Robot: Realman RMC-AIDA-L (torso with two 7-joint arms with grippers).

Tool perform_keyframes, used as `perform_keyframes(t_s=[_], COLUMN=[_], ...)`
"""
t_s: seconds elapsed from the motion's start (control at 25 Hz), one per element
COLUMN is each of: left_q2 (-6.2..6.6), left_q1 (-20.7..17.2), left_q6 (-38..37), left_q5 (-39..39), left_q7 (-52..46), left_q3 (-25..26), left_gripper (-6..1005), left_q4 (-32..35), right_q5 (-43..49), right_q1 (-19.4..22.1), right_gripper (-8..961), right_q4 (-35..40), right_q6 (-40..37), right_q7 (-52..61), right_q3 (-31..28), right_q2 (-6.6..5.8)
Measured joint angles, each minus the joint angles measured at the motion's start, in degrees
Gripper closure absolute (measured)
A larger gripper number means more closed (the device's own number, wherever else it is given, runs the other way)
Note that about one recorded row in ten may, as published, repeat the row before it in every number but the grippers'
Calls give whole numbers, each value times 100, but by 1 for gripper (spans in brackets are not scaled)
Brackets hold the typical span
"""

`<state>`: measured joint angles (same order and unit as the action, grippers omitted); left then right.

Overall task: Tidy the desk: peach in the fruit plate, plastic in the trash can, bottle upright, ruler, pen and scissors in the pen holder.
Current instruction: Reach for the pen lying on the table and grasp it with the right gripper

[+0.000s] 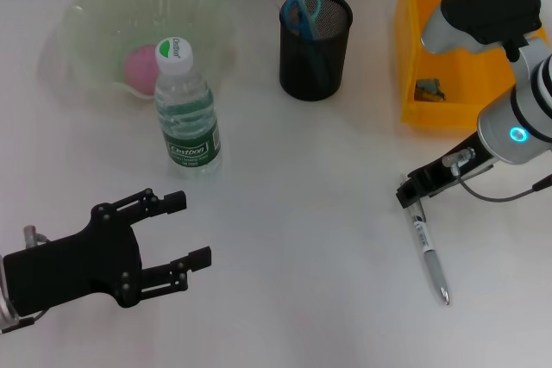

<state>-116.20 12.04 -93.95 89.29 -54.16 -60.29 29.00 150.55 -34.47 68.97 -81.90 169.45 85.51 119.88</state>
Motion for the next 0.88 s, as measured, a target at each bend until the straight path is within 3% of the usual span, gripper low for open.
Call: perform_keyframes(t_s=[0.72, 0.88], left_q2=[-8, -8], left_q1=[-14, -17], left_q6=[8, 14], left_q5=[0, 0], left_q7=[2, 2], left_q3=[0, 0], left_gripper=[196, 197], left_q4=[0, 0], right_q5=[0, -1], right_q1=[-52, -73], right_gripper=[577, 671], right_q4=[-148, -194], right_q6=[87, 87], right_q7=[0, 0], right_q3=[134, 140], right_q2=[0, 0])
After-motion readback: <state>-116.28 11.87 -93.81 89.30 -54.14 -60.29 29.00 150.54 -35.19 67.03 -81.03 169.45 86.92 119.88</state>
